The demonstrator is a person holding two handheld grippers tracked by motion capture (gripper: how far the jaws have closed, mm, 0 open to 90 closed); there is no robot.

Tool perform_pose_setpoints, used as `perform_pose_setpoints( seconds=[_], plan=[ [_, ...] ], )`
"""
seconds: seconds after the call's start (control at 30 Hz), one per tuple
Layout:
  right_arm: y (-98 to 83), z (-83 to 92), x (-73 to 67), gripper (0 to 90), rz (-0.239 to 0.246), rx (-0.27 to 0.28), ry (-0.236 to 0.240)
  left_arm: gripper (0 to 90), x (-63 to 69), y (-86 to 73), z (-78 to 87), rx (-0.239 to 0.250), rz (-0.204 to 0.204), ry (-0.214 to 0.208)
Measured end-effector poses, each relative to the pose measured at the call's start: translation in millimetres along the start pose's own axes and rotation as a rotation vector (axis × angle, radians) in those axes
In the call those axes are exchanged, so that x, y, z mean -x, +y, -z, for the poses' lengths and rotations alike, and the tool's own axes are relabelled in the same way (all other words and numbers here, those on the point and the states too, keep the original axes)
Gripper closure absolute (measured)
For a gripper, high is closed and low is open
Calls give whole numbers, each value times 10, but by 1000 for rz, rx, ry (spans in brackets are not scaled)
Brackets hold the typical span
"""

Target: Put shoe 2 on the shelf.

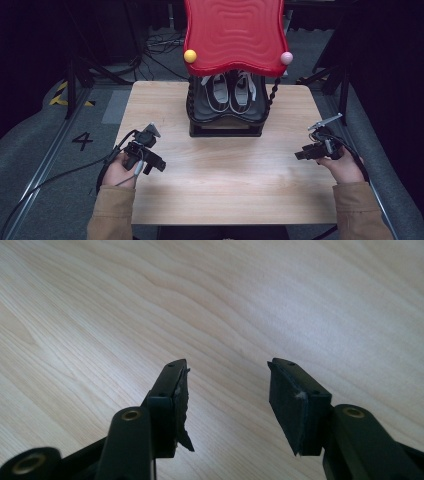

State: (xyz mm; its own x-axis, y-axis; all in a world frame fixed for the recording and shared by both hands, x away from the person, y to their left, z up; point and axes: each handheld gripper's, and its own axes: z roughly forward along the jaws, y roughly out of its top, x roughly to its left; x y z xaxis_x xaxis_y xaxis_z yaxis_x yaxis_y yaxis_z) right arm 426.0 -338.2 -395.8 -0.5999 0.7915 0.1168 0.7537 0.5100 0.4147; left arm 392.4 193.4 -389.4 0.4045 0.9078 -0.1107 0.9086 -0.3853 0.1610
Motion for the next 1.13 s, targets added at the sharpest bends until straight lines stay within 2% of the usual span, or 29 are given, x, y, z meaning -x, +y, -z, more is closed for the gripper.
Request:
perform_pose_setpoints(
  seconds=[0.13,0.27,0.47,0.83,1.0,1.07,1.13],
  plan=[
    [-22,-118,41,493,-13,-71,8,171,-11,3,-14,-10,0,3],
    [-35,-179,51,480,-22,-102,18,171,-10,6,-36,-18,4,7],
    [-55,-312,42,478,-18,-178,11,171,8,22,-64,-33,-11,4],
    [-58,-524,-92,468,39,-306,52,171,48,40,-122,-67,-33,7],
    [-46,-544,-132,464,52,-309,41,171,56,51,-153,-79,-38,8],
    [-28,-543,-152,462,72,-279,50,171,54,57,-169,-87,-39,10],
    [-20,-540,-152,455,71,-269,54,171,48,56,-179,-88,-37,9]
  ],
)
